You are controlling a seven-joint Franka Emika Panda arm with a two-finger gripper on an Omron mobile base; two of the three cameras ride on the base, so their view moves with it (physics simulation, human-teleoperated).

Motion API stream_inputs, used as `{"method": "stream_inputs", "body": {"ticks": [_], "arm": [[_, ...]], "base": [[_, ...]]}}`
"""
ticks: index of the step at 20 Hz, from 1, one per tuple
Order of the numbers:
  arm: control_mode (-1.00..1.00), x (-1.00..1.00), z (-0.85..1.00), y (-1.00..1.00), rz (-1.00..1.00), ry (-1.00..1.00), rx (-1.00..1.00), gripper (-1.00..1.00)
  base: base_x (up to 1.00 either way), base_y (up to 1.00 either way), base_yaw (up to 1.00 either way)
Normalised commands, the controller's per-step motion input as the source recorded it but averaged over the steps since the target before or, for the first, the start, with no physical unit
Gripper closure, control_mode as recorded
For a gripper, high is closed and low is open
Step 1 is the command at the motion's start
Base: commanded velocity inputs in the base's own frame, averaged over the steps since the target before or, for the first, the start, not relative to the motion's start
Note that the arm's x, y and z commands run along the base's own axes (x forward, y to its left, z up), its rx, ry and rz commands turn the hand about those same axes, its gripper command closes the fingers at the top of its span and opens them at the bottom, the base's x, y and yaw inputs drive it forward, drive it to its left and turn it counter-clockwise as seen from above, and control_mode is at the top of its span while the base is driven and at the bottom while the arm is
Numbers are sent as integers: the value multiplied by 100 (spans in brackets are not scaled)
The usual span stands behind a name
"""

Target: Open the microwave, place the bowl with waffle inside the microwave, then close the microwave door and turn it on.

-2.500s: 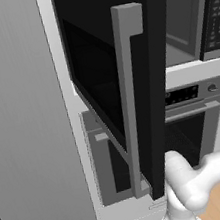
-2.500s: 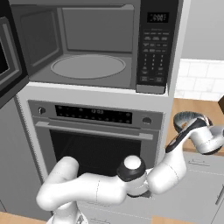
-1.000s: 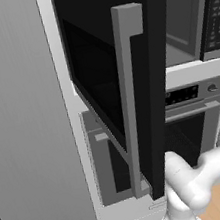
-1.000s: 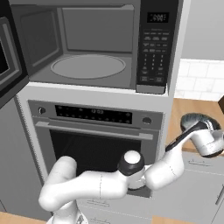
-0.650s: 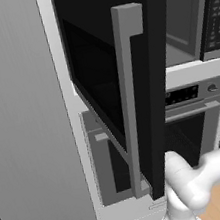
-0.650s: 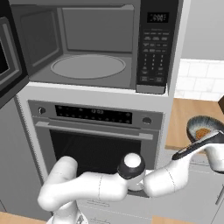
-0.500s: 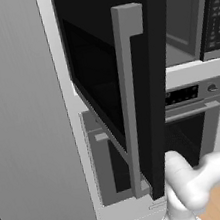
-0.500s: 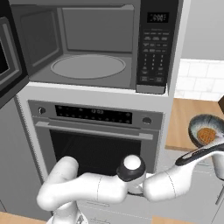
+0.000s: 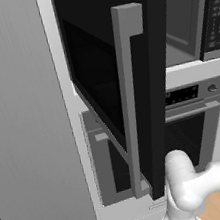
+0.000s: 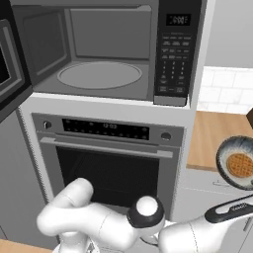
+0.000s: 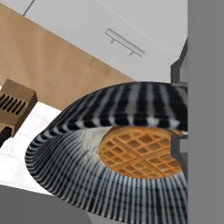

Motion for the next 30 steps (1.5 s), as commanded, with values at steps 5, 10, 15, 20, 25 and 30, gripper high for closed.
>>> {"method": "stream_inputs", "body": {"ticks": [5,10,15,20,25,30], "arm": [[-100,-100,20,59,4,-2,-4,100],[-100,-100,39,95,9,-2,-9,100],[-100,-100,20,100,9,-5,-12,100],[-100,-82,57,100,2,-7,-7,100],[-100,-43,81,100,0,-6,-4,100],[-100,-44,82,100,-8,-3,0,100]], "base": [[0,0,0],[0,0,0],[0,0,0],[0,0,0],[0,0,0],[0,0,0]]}}
